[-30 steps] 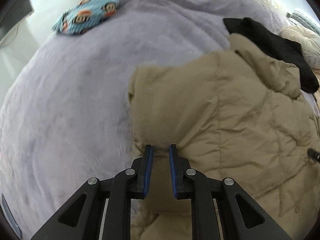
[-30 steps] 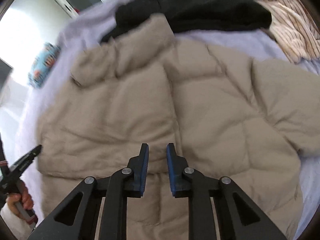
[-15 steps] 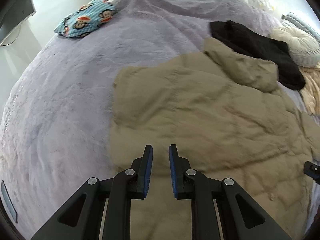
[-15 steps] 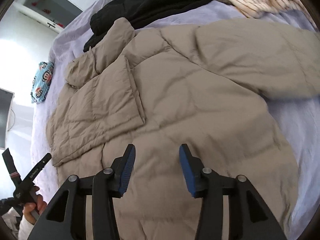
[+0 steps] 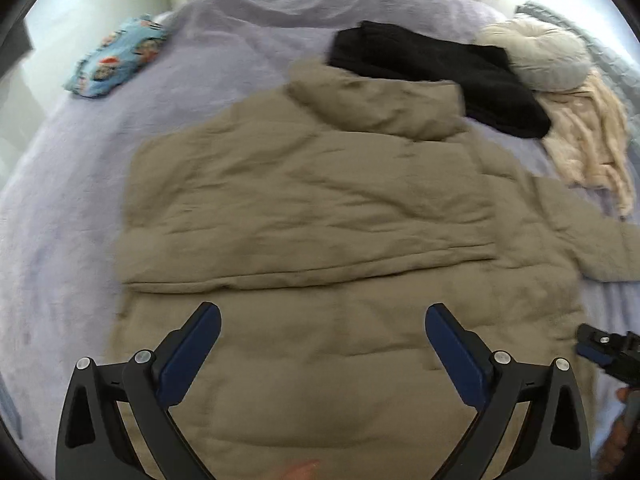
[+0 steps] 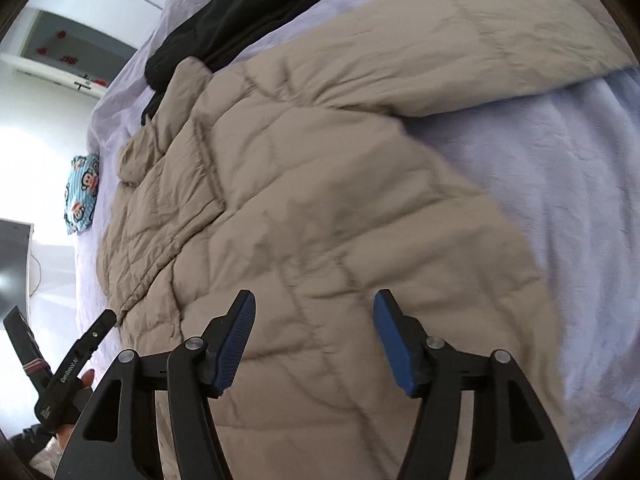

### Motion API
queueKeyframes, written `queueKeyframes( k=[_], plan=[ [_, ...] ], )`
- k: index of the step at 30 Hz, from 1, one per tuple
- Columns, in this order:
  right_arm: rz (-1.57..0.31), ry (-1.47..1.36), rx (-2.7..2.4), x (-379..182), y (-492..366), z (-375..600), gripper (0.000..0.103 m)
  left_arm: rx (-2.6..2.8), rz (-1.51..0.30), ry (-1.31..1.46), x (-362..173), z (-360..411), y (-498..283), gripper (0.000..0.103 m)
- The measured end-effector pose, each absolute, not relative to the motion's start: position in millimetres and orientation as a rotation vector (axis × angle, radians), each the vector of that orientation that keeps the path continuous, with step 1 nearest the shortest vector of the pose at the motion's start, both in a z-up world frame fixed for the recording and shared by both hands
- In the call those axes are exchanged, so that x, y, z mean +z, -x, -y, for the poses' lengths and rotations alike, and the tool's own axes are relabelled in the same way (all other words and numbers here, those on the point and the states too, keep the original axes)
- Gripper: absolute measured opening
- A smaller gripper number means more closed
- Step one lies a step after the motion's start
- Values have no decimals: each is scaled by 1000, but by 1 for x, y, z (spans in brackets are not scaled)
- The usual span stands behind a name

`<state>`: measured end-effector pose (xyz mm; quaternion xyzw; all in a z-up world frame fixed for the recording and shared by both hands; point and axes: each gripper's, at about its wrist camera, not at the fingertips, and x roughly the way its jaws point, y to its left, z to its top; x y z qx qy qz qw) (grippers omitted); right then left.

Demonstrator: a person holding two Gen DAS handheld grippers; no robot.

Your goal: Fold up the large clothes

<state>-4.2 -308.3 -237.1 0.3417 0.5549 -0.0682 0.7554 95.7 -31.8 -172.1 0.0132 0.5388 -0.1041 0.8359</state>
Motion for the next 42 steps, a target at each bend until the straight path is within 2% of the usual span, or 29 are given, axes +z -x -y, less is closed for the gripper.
queueKeyframes(
  k=[1,2,3,4,14,28,35,42],
  plan=[
    [-1200,-762,-155,-235,9,318,66,-231,-1152,-28,-173,38,-97,102],
    [-1189,-775,-163,-234,13,327,73,-237,-1167,-49,-176,48,-97,102],
    [-1168,-791,-174,-231,17,338,86,-238,-1170,-70,-177,57,-97,102],
    [-1147,-802,-188,-229,21,347,88,-245,-1166,-89,-177,68,-95,102],
    [-1051,-915,-284,-223,45,440,91,-346,-1199,-94,-172,149,-83,102],
    [-1083,-1040,-379,-258,47,518,92,-282,-1243,-182,-184,219,-81,102],
    [-901,-1268,-402,-268,36,593,92,-247,-1286,-194,-194,232,-84,102],
    [-814,-1396,-380,-284,17,619,92,-231,-1294,-180,-194,234,-93,102]
  ],
)
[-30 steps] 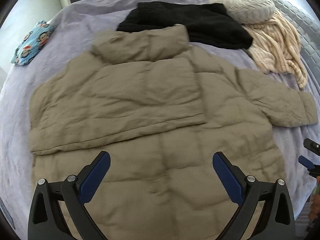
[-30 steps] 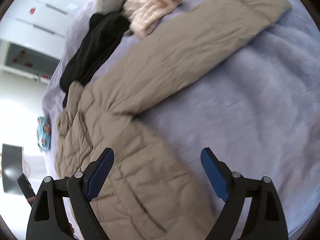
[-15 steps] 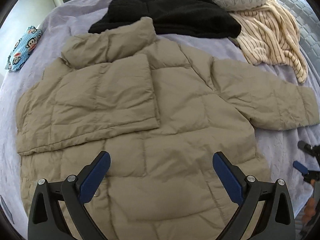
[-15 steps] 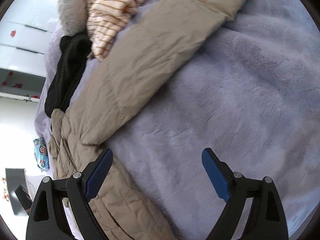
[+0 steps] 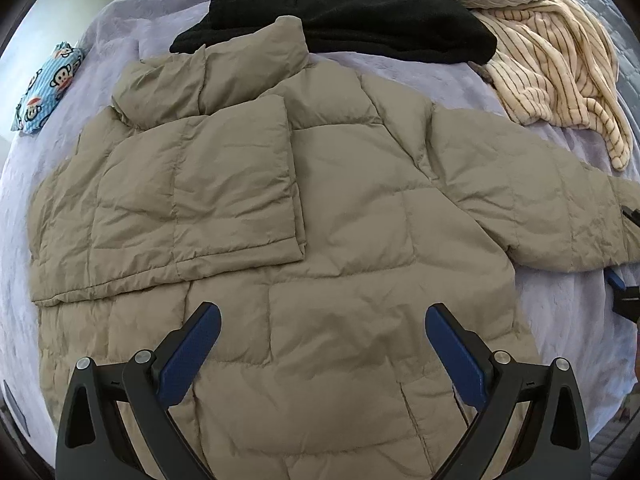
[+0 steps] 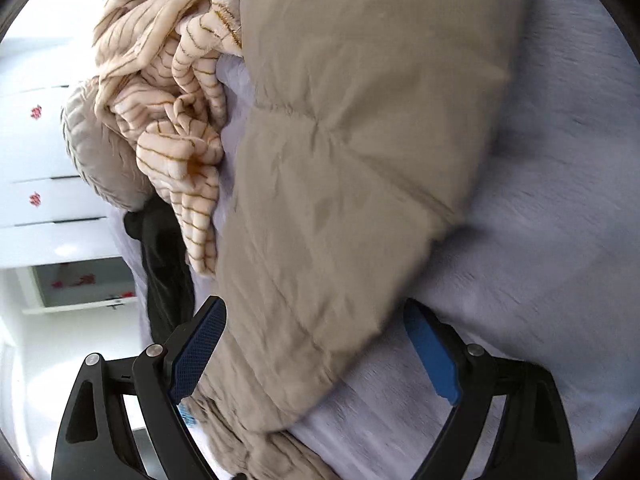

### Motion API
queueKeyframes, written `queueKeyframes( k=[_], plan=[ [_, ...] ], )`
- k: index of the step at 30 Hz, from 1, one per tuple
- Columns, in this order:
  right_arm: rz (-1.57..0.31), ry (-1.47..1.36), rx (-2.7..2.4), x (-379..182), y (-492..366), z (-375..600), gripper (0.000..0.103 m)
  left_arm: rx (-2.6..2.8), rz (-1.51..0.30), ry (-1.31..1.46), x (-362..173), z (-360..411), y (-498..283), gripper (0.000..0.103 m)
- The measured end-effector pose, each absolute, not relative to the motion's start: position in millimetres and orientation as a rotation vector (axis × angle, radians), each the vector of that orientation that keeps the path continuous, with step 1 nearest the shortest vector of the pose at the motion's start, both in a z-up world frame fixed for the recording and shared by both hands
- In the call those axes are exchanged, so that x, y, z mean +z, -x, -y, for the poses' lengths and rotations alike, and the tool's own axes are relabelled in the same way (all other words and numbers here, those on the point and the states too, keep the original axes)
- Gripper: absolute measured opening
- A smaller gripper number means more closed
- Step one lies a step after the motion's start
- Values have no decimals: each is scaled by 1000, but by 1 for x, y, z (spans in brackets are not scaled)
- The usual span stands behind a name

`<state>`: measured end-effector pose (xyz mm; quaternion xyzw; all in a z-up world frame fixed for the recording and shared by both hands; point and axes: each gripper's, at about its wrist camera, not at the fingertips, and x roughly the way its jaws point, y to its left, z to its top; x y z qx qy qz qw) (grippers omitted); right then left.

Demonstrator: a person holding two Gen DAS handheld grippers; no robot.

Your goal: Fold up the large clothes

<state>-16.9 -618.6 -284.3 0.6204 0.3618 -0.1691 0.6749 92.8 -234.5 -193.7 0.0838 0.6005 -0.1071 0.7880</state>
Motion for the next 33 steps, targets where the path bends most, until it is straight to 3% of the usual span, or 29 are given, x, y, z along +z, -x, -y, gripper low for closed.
queueKeyframes(
  k=[6,8,12,13,24,29,33],
  plan=[
    [-734,-1517,-318,-292,-1,618,92,-210,-1293,-220,-197,233,-99,102],
    [-702,-1581,-316,-296,-2,619,88,-210,-1294,-225,-197,232,-101,102],
    [-681,-1660,-329,-303,-4,620,14,-213,-1292,-221,-197,227,-104,102],
    [-675,-1654,-321,-300,-5,619,8,-214,-1289,-219,-196,225,-106,102],
    [-753,-1078,-37,-175,-106,514,7,-166,-1223,-141,-177,153,-138,102],
    [-811,-822,96,-149,-160,412,7,-121,-1192,-99,-173,114,-148,102],
    [-922,-598,156,-161,-190,323,7,-93,-1183,-65,-175,83,-150,102]
  ],
)
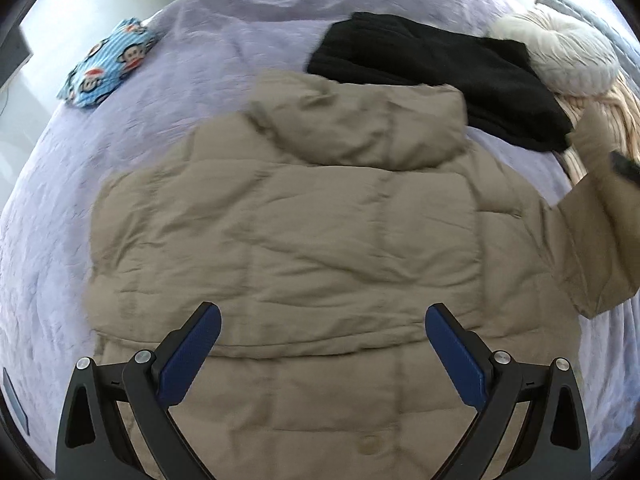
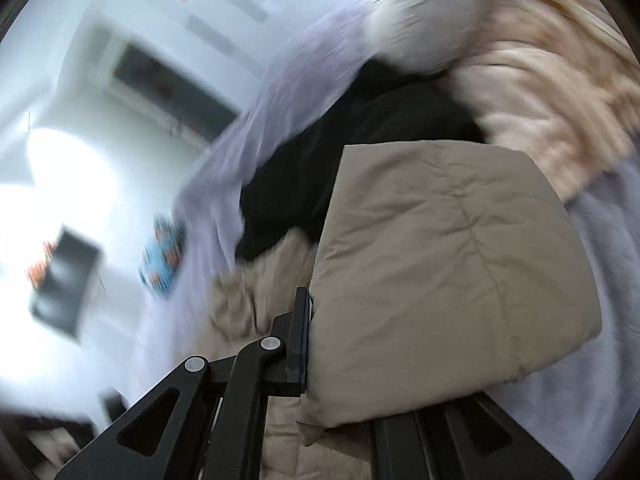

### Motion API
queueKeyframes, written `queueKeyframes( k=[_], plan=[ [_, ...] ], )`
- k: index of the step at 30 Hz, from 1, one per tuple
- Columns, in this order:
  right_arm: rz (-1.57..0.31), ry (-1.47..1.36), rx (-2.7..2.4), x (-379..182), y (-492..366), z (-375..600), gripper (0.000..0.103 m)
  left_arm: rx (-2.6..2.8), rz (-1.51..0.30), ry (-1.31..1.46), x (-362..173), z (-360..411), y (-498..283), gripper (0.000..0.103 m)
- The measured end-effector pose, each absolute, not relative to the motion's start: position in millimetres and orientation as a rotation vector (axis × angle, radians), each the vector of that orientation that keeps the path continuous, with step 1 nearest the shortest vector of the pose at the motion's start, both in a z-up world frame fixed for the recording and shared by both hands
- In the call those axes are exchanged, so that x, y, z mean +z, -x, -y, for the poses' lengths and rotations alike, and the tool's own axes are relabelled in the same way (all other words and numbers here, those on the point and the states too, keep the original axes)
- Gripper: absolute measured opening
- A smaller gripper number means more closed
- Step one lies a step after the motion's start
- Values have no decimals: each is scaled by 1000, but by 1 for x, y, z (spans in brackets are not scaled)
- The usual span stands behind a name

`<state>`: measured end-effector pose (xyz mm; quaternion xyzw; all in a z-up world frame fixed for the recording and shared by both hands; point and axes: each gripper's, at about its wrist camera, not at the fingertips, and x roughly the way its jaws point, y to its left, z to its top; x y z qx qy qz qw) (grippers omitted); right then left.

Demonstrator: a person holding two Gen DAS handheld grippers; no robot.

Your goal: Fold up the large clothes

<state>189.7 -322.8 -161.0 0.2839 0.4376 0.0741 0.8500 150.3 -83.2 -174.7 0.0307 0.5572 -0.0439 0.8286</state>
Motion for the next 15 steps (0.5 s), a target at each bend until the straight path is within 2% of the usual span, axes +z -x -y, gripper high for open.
queueKeyframes(
  k=[6,9,11,12,13,15],
  plan=[
    [-1132,-446,221,-227,-207,227,7,-56,-1178,-40,-183,50,-150,102],
    [-1282,-552,154,-277,-212,228,8,-71,-1204,-19,-194,46,-150,102],
    [-1276,-643,136,-282,-209,238,13,-93,-1221,-16,-201,48,-150,102],
    [-1272,-656,139,-279,-207,240,23,-106,-1222,-16,-202,50,-150,102],
    [-1266,-665,153,-273,-205,242,48,-118,-1218,-14,-202,51,-150,102],
    [-1212,-728,203,-253,-195,248,78,-137,-1206,6,-200,51,-152,102]
  ],
)
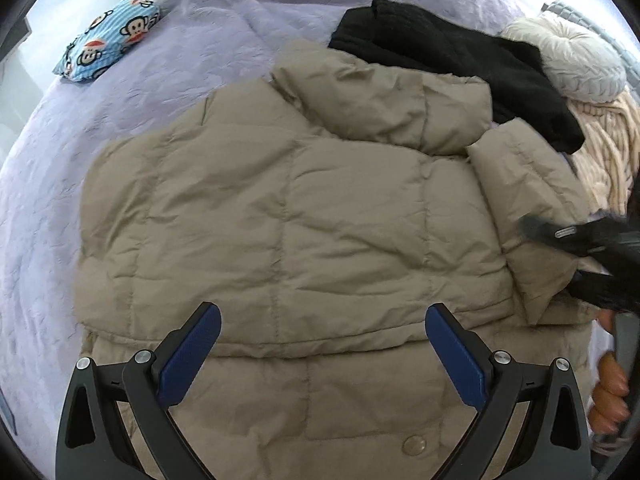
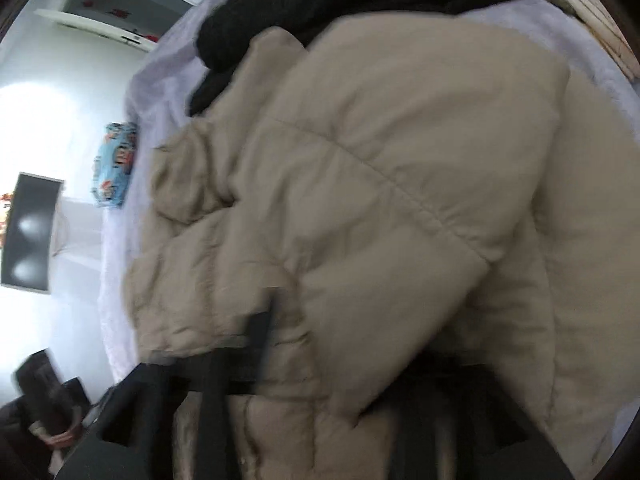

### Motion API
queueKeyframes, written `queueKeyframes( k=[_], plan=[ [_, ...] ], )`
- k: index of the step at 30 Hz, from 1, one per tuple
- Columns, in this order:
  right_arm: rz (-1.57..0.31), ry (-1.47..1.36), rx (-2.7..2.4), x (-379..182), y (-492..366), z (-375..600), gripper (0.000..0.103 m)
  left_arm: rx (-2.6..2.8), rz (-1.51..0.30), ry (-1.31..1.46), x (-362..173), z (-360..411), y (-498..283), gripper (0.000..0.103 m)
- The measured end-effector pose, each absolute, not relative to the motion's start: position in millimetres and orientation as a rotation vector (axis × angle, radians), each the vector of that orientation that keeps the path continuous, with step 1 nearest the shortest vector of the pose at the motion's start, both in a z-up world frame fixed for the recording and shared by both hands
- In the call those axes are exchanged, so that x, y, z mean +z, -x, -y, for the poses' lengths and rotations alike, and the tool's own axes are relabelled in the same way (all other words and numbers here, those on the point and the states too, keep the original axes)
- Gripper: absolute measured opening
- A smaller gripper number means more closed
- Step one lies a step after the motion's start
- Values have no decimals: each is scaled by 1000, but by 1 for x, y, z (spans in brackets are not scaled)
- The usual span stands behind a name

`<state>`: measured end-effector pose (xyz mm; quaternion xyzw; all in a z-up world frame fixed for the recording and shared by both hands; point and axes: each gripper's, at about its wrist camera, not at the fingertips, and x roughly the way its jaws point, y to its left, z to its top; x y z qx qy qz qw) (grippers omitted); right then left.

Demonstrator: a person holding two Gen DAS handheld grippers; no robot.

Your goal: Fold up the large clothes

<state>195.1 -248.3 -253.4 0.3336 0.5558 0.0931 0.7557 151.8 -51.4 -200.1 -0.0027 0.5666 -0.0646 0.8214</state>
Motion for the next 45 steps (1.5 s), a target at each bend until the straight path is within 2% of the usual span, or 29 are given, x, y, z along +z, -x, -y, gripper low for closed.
queueKeyframes(
  k=[4,7,8,10,11,12,17,20,21,22,24,29,37,38,39,40,41,42,43,45],
  plan=[
    [-1080,-819,123,-226,-174,282,78,-170,-1181,79,-193,44,-159,102],
    [-1041,-911,34,-233,-173,316,77,-180,-1154,106,-187,36,-164,102],
    [-1027,-962,27,-239,-179,326,72,-190,-1147,121,-185,33,-165,102],
    [-1018,-1047,26,-248,-192,336,27,-221,-1146,178,-183,23,-169,102],
    [-1021,-1049,34,-249,-197,335,17,-234,-1146,207,-182,19,-170,102],
    [-1006,-1023,76,-243,-204,328,11,-246,-1142,234,-181,14,-172,102],
    [-1029,-702,324,-205,-222,244,11,-323,-1095,376,-172,-16,-172,102],
    [-1129,-555,417,-207,-218,192,13,-372,-1084,491,-170,-34,-173,102],
    [-1175,-517,440,-213,-217,176,25,-385,-1082,517,-170,-37,-174,102],
    [-1206,-492,454,-217,-217,163,53,-401,-1082,546,-170,-41,-175,102],
    [-1254,-449,483,-227,-211,144,83,-433,-1087,589,-171,-44,-176,102],
    [-1309,-464,448,-234,-188,160,83,-518,-1141,614,-184,-31,-180,102],
    [-1304,-738,132,-249,-138,300,83,-477,-1268,479,-225,6,-196,102],
    [-1288,-781,95,-253,-137,315,83,-475,-1270,478,-226,10,-197,94],
    [-1267,-818,72,-256,-143,326,80,-481,-1266,471,-225,15,-199,67],
    [-1232,-858,44,-258,-145,338,72,-487,-1269,462,-225,17,-199,52],
    [-1218,-871,21,-262,-149,340,63,-471,-1277,438,-224,20,-200,26],
    [-1212,-877,-7,-262,-153,345,31,-447,-1276,410,-222,21,-198,18],
    [-1204,-891,-24,-265,-159,350,10,-440,-1267,396,-219,18,-195,18],
    [-1178,-897,1,-264,-169,342,9,-413,-1236,360,-214,12,-186,18]
  ],
)
